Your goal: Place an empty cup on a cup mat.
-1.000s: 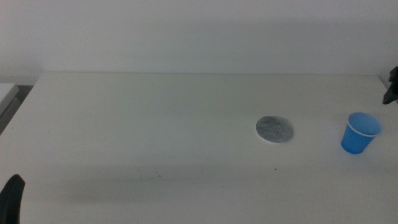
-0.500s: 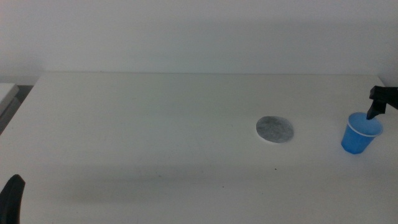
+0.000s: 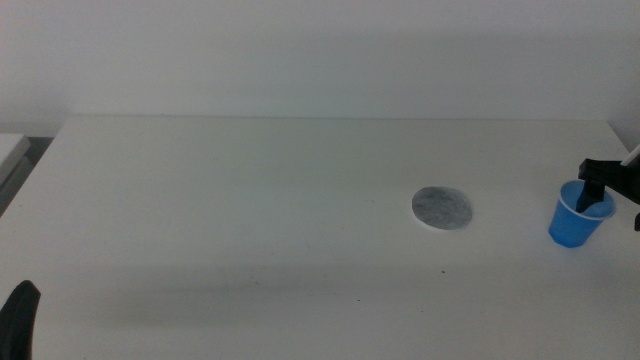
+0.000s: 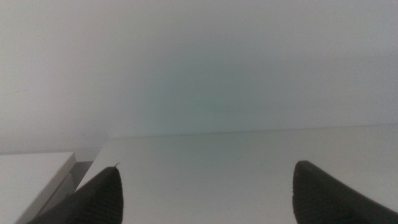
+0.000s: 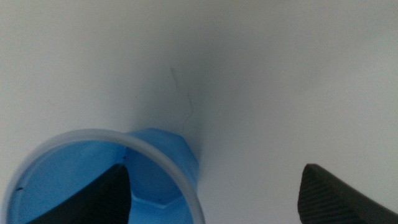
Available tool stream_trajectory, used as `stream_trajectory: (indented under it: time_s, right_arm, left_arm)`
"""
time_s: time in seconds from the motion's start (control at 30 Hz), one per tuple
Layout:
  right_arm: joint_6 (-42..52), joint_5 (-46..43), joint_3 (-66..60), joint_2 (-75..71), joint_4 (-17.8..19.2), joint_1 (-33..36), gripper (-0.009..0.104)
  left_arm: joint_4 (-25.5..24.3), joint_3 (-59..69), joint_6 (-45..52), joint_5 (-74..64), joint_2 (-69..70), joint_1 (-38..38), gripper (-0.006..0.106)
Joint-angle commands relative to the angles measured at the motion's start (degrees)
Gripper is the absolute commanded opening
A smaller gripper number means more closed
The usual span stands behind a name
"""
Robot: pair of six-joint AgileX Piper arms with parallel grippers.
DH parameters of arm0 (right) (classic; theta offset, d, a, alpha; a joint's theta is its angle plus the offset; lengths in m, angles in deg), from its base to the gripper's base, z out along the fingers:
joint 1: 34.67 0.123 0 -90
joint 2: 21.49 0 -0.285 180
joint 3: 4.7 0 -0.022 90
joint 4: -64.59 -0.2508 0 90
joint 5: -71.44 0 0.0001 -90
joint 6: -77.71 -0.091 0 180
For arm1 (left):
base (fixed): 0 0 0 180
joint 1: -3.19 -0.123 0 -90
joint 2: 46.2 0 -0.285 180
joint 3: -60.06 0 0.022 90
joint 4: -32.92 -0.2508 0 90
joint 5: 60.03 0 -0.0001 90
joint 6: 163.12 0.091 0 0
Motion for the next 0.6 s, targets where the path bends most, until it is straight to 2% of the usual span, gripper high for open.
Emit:
stream_trajectory:
  time_s: [0.0,0.27,0.47,0.57]
  right_arm:
    - [0.0,-0.3,0.4,0.1,0.2,0.3,0.067]
    - [-0.1,-0.9,0.4,0.4,0.2,0.6,0.046]
    - [-0.1,-0.9,0.4,0.4,0.2,0.6,0.037]
    - [-0.1,-1.1,0.4,0.4,0.2,0.6,0.023]
  left_arm:
    - [0.1,0.0,-0.2,0.7,-0.3,0.2,0.094]
    - [0.1,0.0,0.0,0.7,-0.3,0.2,0.094]
    - [0.1,0.0,0.0,0.7,-0.3,0.2,0.094]
    - [0.1,0.0,-0.1,0.7,-0.3,0.2,0.094]
